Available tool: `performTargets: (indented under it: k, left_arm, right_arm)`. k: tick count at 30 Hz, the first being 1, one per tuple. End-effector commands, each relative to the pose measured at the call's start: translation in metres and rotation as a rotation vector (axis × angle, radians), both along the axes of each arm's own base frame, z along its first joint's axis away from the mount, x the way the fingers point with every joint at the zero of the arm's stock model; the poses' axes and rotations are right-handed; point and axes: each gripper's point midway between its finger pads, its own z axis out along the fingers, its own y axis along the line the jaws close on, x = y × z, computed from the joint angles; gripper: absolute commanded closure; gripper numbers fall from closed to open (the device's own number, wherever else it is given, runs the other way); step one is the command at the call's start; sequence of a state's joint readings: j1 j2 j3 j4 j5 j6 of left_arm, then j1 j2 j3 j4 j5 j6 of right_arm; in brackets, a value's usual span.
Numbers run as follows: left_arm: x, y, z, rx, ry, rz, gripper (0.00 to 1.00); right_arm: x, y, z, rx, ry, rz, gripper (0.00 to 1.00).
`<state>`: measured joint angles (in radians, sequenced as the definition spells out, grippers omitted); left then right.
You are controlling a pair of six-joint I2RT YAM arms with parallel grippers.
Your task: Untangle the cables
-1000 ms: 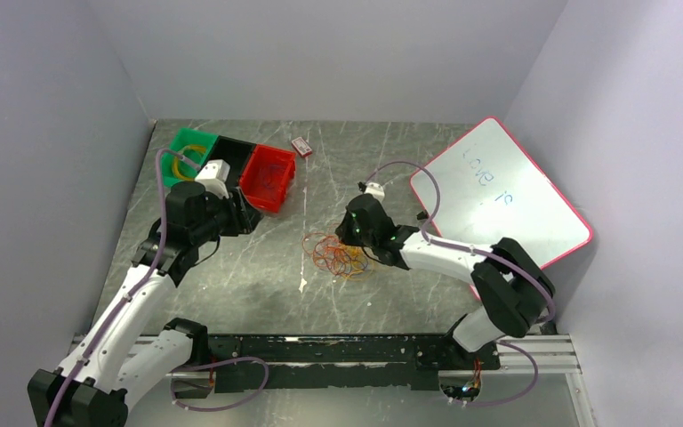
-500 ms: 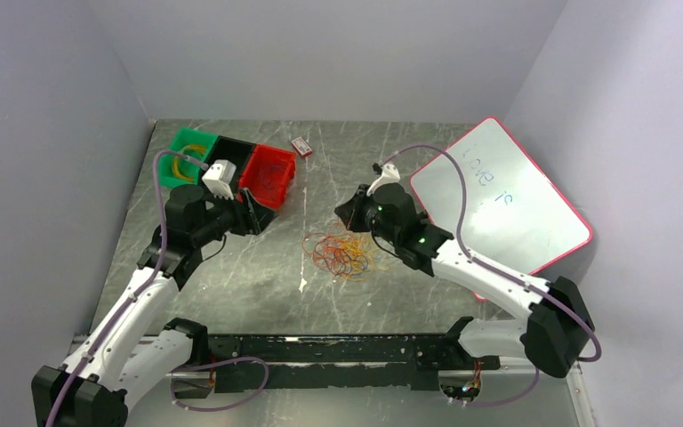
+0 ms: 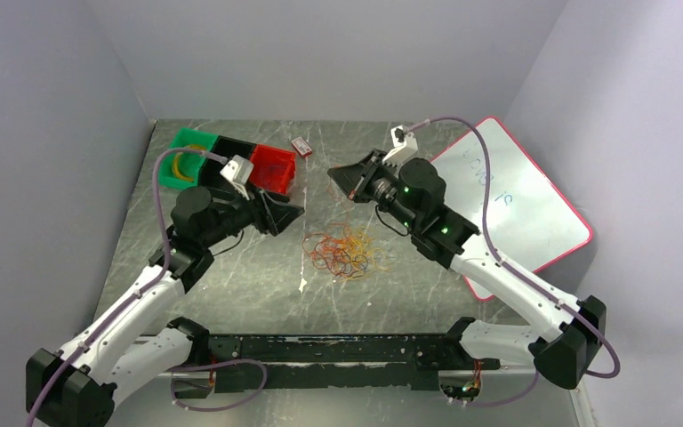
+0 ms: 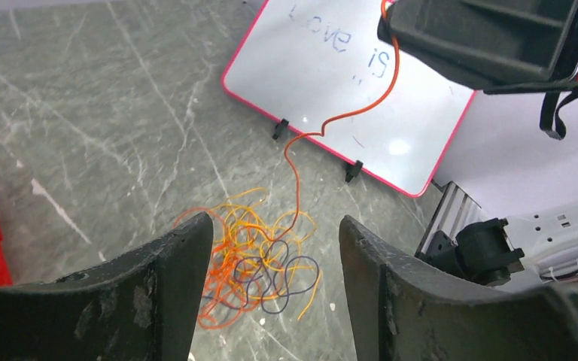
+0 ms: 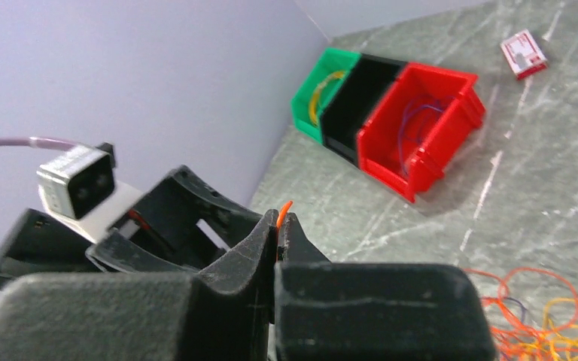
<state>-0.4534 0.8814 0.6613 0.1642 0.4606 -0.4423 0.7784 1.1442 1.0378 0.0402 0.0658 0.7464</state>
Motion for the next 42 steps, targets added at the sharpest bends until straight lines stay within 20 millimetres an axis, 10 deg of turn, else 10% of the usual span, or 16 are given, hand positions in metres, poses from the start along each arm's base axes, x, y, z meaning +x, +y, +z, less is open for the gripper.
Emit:
performTargets:
  k: [1,21,42]
  left_arm:
    - [0.007,-0.012,0.047,-0.063,-0.178,-0.006,0.32]
    - [0.009,-0.100,-0.014,-0.040,-0.097,-0.126,0.33]
    - [0.025,-0.148,-0.054,-0.073,-0.004,-0.196,0.55]
  right_arm:
    - [-0.005,0.003,0.041,0.087,-0.039,0.023,1.00]
    - [-0.020,-0.007,0.106,0.224,-0.120,0.042,1.00]
    - [-0.028,-0.015,0.115,0.243,-0.132,0.040,1.00]
